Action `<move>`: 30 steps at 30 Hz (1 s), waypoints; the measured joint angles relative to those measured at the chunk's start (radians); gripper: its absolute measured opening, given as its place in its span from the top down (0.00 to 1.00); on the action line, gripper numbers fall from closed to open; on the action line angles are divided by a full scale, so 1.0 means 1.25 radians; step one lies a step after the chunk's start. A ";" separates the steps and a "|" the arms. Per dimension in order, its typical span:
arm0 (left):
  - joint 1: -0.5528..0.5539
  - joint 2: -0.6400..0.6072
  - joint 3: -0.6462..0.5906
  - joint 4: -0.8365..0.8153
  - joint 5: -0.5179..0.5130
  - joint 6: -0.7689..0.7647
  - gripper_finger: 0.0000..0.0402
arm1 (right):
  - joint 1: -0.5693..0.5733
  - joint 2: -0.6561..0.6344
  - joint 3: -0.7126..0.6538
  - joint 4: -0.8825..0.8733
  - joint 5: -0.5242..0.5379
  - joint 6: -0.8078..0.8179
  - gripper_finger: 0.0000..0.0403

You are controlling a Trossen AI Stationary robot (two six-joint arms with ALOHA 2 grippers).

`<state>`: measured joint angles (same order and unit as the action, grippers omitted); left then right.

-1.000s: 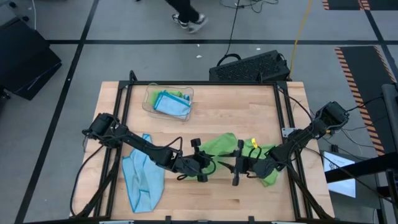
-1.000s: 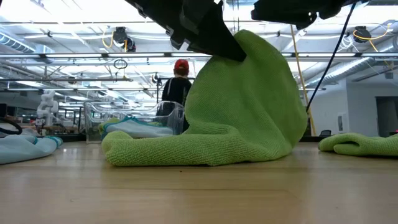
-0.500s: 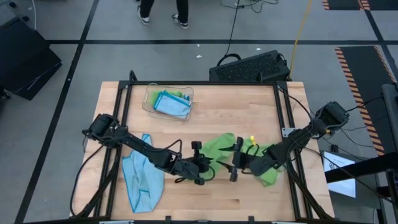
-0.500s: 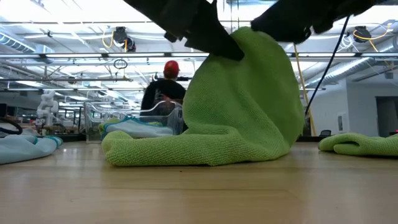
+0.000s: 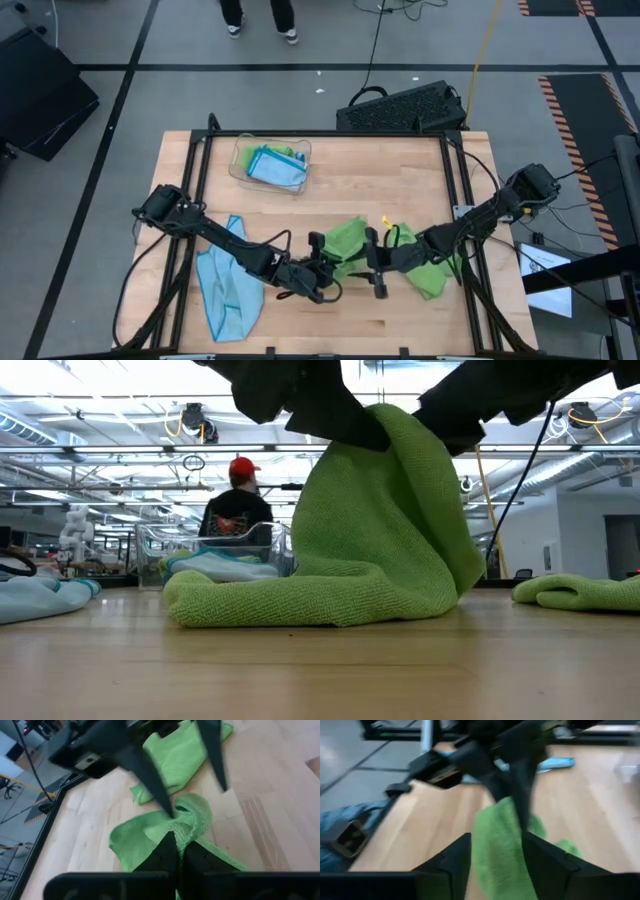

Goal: Fold microfiber towels
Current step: Fold the top green microfiber cloth

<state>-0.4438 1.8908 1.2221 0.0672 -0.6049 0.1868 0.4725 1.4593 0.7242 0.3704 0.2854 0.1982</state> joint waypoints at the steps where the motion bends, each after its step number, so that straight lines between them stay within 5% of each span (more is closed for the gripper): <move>1: 0.000 0.000 0.000 -0.002 -0.005 -0.004 0.97 | 0.000 0.000 0.000 0.000 -0.011 0.000 0.64; 13: 0.006 0.000 0.000 -0.033 -0.023 -0.042 0.97 | 0.000 0.000 0.000 -0.008 -0.021 -0.040 0.99; 20: 0.008 0.000 0.000 -0.033 -0.026 -0.052 0.98 | 0.000 0.000 0.000 -0.040 -0.022 0.013 0.88; 30: 0.015 0.000 0.000 -0.033 -0.026 -0.070 0.97 | -0.008 0.000 0.000 -0.071 -0.020 0.071 0.55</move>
<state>-0.4255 1.8908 1.2221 0.0263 -0.6380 0.0999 0.4629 1.4593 0.7238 0.2813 0.2600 0.2874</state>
